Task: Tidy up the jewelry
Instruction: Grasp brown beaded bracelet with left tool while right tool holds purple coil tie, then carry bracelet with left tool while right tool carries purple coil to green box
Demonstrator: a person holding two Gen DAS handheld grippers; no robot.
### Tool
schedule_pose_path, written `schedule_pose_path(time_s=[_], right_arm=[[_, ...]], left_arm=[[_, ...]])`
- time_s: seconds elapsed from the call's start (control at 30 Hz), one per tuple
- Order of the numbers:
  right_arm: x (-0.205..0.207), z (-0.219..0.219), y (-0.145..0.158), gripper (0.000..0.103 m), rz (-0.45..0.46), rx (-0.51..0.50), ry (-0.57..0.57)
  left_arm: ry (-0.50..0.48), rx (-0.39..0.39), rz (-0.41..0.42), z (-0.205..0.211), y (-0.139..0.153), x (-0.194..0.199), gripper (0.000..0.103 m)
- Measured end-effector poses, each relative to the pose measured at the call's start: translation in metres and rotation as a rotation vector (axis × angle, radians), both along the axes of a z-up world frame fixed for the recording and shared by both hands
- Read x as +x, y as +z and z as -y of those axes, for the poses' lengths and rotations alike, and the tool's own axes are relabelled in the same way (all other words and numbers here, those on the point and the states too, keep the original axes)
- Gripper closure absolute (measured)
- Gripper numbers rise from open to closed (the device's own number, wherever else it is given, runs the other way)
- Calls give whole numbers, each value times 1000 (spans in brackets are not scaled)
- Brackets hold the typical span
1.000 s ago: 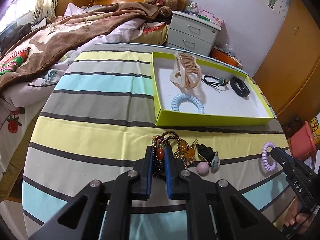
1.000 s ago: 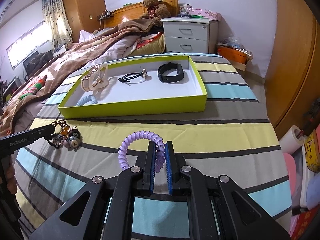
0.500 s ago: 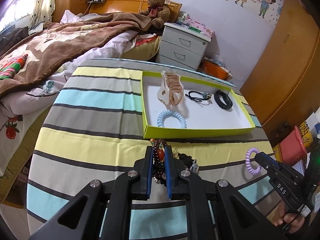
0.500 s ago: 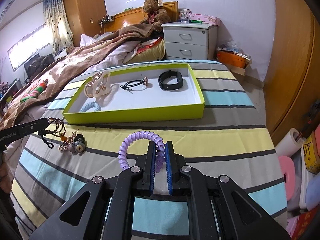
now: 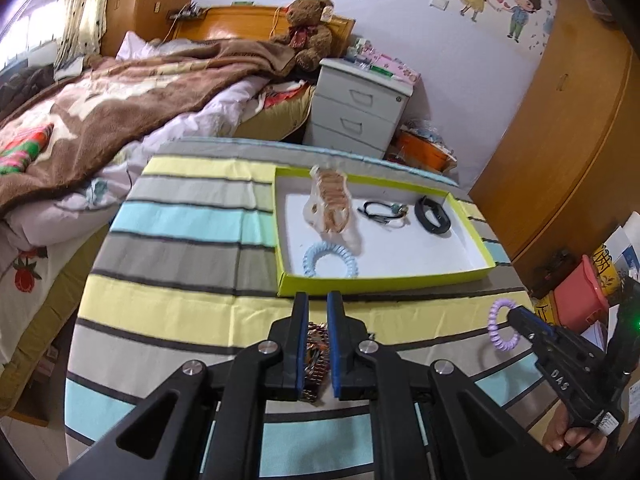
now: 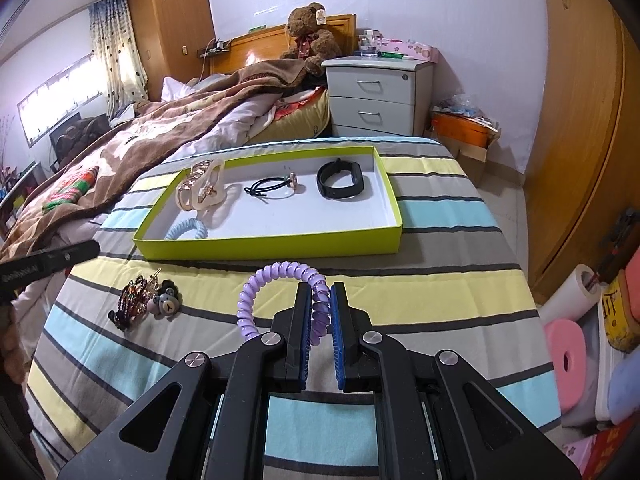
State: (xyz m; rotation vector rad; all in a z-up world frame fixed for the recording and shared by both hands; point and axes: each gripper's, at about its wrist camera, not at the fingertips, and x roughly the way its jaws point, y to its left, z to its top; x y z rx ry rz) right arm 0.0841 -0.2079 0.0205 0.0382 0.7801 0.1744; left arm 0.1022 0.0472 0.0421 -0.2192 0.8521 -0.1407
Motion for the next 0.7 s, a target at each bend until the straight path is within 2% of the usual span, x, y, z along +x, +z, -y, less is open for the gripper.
schedule_pose_path(time_s=[0.1, 0.13, 0.2, 0.33, 0.37, 0.5, 0.7], right_arm=[[0, 1, -2, 93, -5, 0, 1], [1, 0, -3, 93, -8, 0, 2], [0, 0, -3, 93, -9, 1, 3], [1, -1, -5, 93, -14, 2, 7], [1, -1, -6, 93, -15, 2, 8], [2, 0, -8, 93, -22, 5, 3], [1, 1, -10, 93, -25, 7, 3]], left_arm=[[32, -3, -43, -11, -15, 1, 87], [35, 1, -60, -13, -20, 1, 79], [23, 2, -81, -14, -27, -1, 73], [-41, 13, -64, -4, -34, -13, 58], [-51, 43, -51, 1, -34, -16, 56], [-93, 142, -52, 21, -41, -21, 56], [-88, 206, -95, 33, -54, -18, 56]])
